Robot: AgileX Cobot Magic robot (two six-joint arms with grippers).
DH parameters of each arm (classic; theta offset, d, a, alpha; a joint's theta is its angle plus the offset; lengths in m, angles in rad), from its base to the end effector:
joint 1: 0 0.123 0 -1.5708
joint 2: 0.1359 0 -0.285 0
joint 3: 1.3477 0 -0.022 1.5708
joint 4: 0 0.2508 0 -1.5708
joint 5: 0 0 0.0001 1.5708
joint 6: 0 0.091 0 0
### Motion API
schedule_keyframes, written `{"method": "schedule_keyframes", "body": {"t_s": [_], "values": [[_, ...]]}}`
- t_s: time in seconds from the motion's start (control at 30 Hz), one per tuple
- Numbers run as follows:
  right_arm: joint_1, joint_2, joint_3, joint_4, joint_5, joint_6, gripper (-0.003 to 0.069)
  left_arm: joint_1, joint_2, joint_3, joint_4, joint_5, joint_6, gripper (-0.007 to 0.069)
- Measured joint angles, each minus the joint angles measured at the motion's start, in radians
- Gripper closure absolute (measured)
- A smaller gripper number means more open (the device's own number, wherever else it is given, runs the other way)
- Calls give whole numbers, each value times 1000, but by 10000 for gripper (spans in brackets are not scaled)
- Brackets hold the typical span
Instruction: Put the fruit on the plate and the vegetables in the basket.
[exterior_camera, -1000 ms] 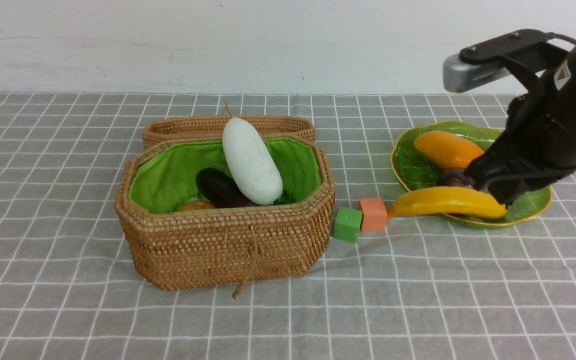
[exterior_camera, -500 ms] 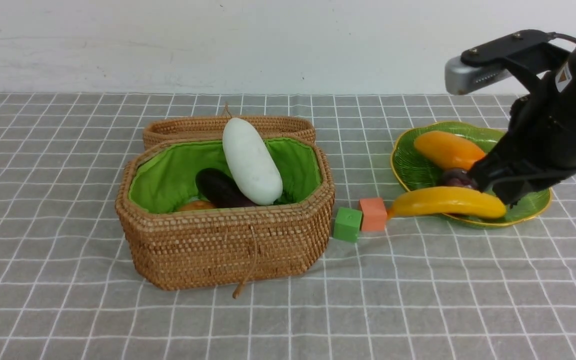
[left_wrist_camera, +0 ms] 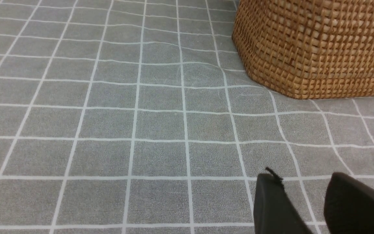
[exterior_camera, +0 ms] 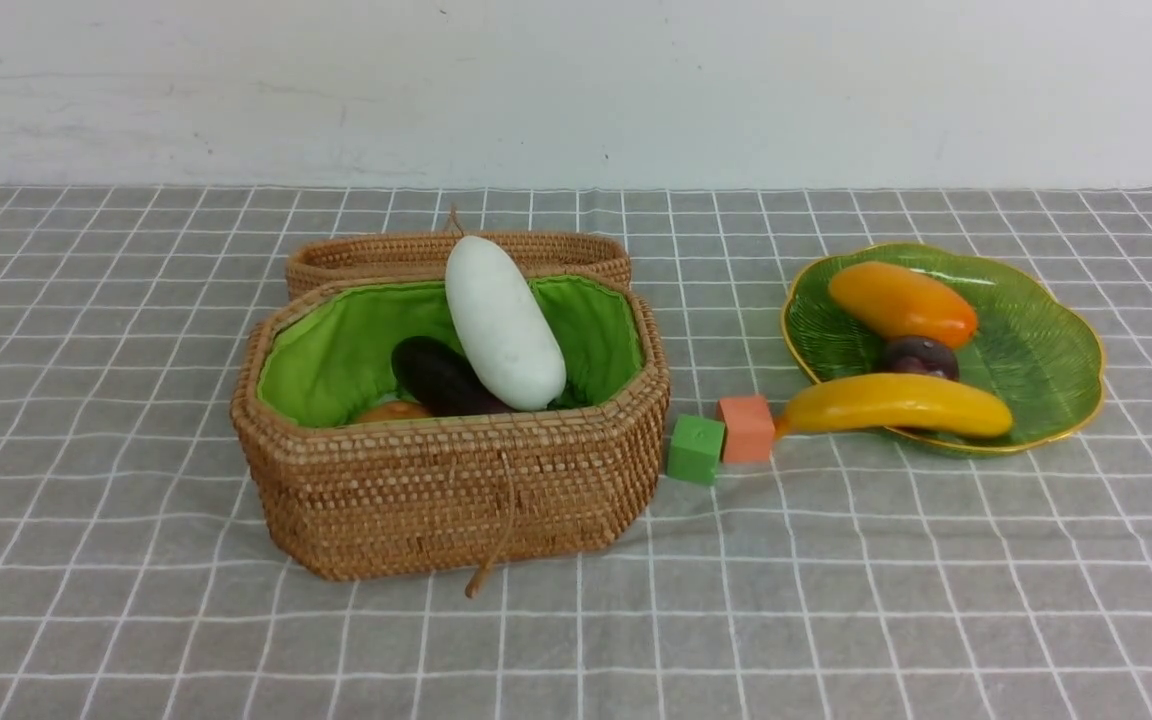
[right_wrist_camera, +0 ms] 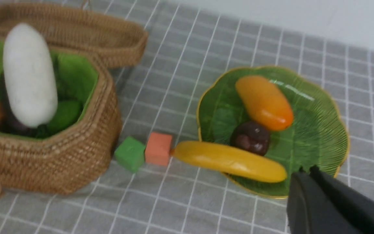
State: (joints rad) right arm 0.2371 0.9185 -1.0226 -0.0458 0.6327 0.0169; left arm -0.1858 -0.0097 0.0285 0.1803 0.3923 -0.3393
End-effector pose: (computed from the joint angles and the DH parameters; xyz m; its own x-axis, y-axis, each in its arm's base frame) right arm 0.1790 0.0407 0.4012 -0.4105 -0.1198 -0.9040 -0.2193 0.9752 -0.0297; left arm 0.0524 -0.0035 0.1695 -0.3235 -0.1134 -0.9394 0.0658 0.9877 -0.1418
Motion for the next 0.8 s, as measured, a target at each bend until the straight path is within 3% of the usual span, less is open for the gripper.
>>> {"method": "schedule_keyframes", "body": {"t_s": [0.17,0.37,0.6,0.8], "values": [[-123,-452,460,-17,-265,25,662,0,0,0,0,0,0,386],[-215,-797,793,-119,-410,34,658,0,0,0,0,0,0,386],[-260,-924,1011,-128,-407,98,655,0,0,0,0,0,0,386],[-257,-928,1044,-128,-259,106,649,0,0,0,0,0,0,386]]}}
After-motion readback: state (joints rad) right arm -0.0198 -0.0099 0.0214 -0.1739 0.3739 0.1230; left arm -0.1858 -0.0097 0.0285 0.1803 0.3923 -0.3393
